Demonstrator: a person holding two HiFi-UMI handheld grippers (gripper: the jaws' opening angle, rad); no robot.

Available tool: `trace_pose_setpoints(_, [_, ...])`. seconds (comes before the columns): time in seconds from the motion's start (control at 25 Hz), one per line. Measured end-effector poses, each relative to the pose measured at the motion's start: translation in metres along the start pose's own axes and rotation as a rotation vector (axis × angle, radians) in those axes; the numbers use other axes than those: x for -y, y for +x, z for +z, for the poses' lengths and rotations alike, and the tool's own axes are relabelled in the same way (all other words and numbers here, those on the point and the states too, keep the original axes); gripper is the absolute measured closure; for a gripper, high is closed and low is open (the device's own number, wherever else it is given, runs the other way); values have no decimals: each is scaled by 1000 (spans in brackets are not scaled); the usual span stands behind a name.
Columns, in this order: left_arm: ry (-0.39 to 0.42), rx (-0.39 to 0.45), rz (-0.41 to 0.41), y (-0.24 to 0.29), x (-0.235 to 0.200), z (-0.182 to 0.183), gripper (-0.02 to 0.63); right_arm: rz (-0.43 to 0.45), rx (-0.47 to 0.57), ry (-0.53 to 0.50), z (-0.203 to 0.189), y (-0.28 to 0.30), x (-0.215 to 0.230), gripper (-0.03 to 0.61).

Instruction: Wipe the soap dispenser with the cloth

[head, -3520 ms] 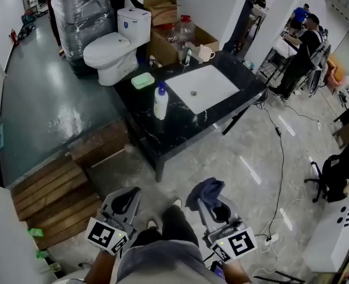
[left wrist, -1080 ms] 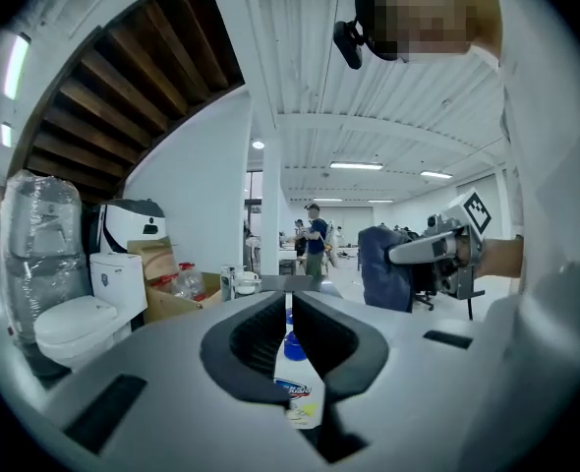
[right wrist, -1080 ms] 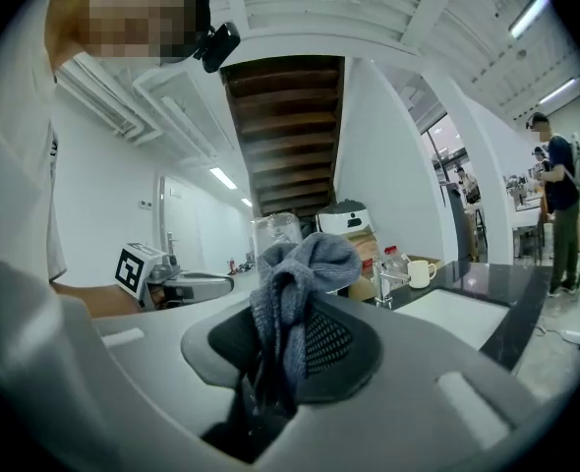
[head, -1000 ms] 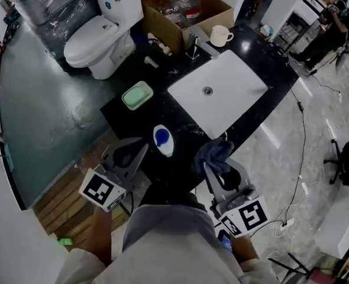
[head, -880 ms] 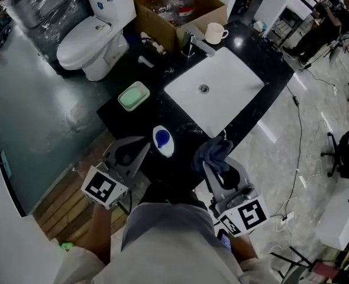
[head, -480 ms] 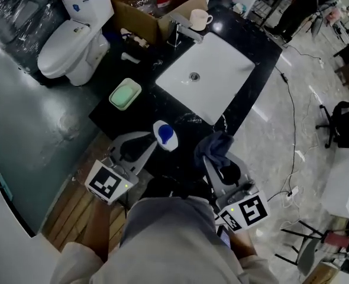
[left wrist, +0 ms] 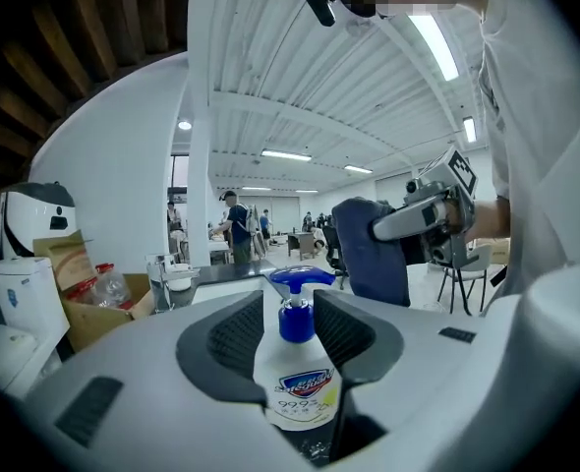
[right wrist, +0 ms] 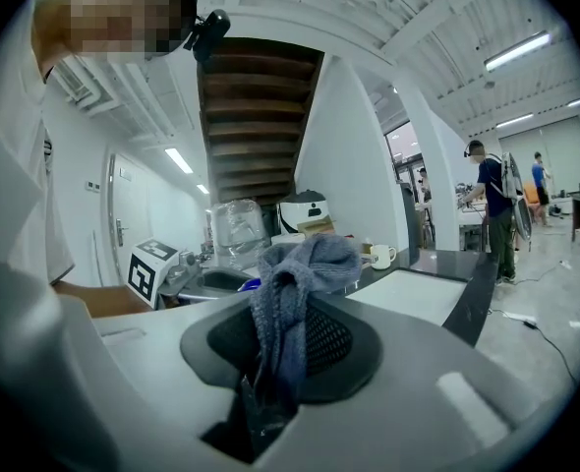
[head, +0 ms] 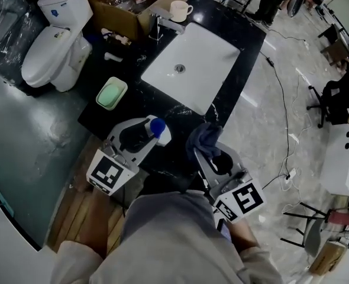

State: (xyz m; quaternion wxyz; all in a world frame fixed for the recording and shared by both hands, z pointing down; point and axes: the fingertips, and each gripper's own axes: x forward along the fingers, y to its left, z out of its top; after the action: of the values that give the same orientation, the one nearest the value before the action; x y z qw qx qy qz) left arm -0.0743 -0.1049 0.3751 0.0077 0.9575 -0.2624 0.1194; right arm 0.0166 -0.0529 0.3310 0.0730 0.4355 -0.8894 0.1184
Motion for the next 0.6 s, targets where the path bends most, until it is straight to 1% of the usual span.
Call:
trace_pose_setpoints(0.16, [-2, 19, -14, 8, 1, 4, 472, 18, 3, -14, 3, 10, 2, 505])
trace_pose_setpoints(0.32, [33, -7, -44, 8, 8, 7, 472, 40, 7, -16, 3, 21, 7, 505])
trace_pose_setpoints(0.4, [39, -22, -53, 7, 12, 4, 471, 51, 6, -9, 2, 25, 9, 505])
trace_pose_setpoints(0.6, [13, -30, -52, 11, 16, 1, 471, 74, -1, 2, 1, 35, 16, 505])
